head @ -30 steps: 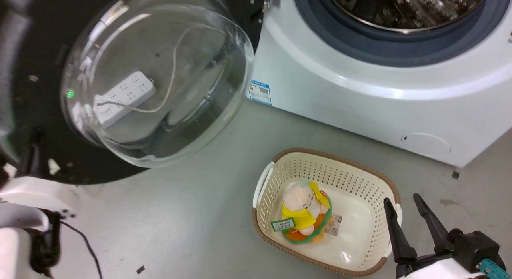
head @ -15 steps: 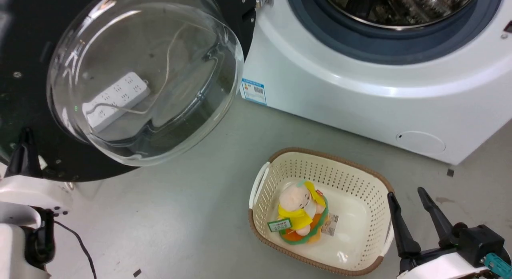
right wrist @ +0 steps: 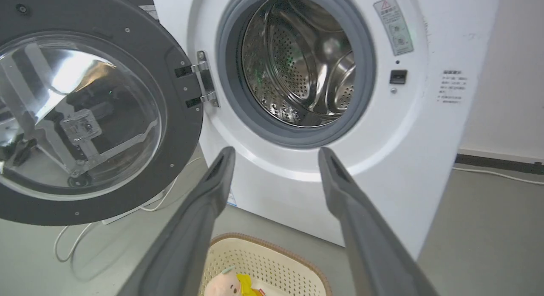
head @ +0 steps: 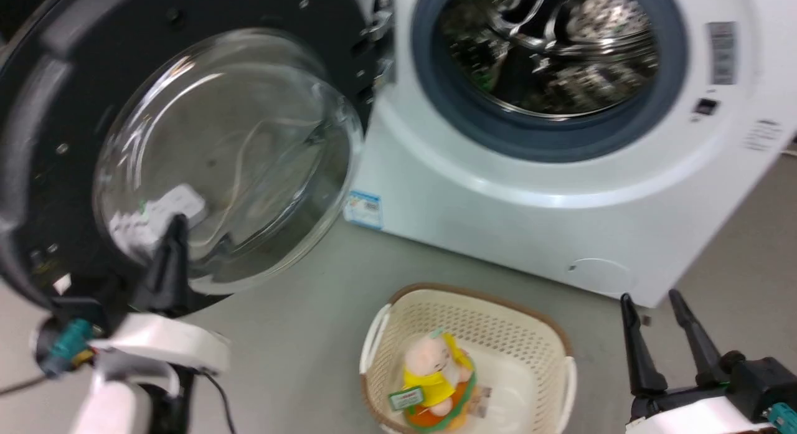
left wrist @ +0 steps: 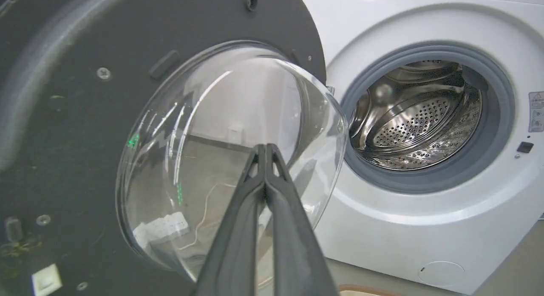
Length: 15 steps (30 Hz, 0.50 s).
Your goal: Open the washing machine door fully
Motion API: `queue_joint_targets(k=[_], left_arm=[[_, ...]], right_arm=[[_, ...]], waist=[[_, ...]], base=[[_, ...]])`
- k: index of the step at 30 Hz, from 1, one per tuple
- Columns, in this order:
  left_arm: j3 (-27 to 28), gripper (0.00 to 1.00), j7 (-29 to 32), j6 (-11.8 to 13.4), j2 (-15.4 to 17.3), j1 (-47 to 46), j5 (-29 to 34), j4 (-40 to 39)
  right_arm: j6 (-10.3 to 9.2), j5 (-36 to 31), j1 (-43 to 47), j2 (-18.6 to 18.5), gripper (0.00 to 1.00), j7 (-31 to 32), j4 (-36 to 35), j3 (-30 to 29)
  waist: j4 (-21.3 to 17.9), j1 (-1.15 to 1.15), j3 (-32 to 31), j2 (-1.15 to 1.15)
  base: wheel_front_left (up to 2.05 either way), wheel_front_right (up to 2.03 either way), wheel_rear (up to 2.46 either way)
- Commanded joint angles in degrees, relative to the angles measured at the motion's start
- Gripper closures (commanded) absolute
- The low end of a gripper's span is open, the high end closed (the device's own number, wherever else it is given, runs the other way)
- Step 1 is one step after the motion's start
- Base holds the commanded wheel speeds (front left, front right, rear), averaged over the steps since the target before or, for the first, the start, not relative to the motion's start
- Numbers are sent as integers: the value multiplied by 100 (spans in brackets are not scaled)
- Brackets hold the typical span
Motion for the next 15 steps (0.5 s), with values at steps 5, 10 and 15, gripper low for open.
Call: queue_joint_targets(k=[5,10,15], left_arm=[[-316,100,-41,68,-304,461,63,-335],[-516,100,-221,135,-550,831,72,-297],[-650,100,-414,170,-700,1098,122,-181]], right_arm=[[6,-251,102,113,0,-59,-321,-192],[6,-408,157,153,0,-66,-526,-180],[6,-475,245,168,0,-68,-602,-212]], waist=[[-578,1,-391,0],[-977,1,-460,0],[-1303,1,-471,0]], base=[[0,0,0],[0,0,0],[0,0,0]])
